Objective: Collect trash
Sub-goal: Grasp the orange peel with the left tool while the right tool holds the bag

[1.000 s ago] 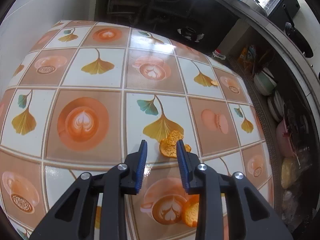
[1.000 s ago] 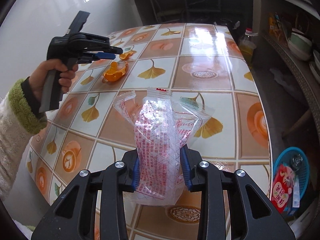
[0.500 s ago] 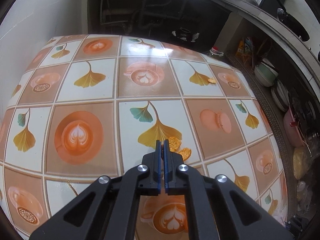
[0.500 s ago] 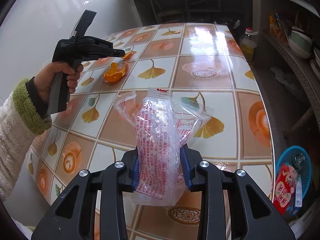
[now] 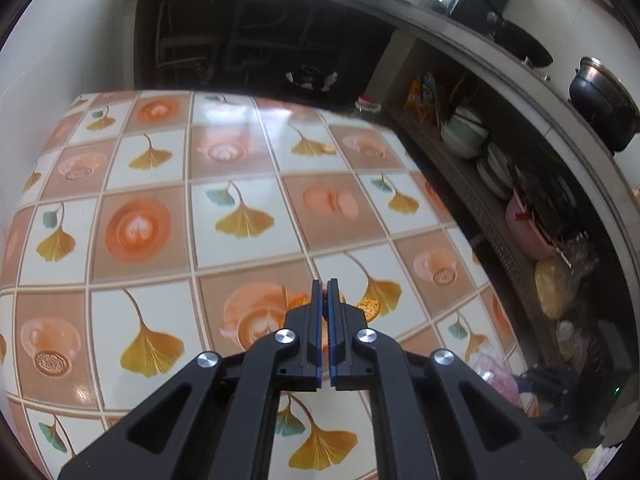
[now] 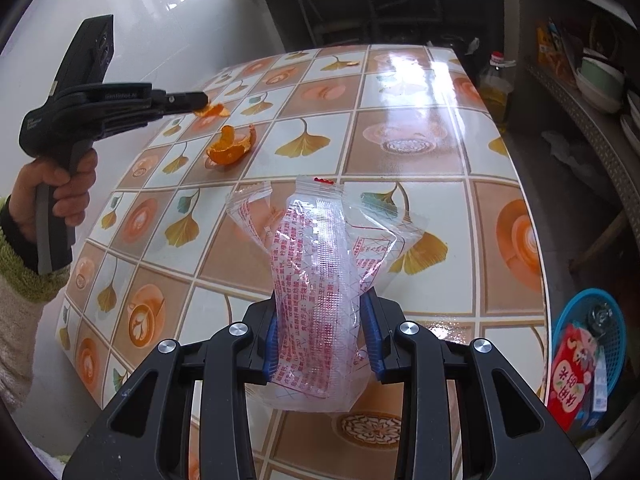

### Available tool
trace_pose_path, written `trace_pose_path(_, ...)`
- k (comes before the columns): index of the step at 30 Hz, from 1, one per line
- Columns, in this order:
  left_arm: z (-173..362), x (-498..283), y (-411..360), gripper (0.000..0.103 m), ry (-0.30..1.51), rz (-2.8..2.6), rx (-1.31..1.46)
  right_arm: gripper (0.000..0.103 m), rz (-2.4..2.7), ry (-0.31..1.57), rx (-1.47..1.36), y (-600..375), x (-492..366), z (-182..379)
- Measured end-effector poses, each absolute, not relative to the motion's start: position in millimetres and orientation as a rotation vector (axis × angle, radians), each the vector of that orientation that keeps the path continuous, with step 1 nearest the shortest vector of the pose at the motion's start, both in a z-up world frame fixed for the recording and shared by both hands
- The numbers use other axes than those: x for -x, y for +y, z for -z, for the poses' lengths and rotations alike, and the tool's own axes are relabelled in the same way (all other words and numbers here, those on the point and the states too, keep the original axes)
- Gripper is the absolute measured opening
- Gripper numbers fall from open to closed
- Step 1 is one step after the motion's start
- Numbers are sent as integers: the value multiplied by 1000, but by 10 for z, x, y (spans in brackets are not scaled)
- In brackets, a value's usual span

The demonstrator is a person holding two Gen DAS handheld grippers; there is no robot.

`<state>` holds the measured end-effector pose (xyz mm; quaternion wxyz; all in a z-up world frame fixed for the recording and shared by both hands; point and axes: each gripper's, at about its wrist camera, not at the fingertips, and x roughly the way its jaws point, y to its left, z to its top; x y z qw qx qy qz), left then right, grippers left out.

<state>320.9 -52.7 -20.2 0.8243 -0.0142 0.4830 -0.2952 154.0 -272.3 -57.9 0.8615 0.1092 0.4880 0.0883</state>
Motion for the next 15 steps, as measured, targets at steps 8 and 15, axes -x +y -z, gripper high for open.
trace_pose_path(8,370,-3235,-452,23,1085,598,61,32,-182,1028,-233,-2732,-1541,579)
trace_pose_path(15,512,-3328,-450,36,1169,584,104,33,-182,1027,-234,-2736,-1544,581)
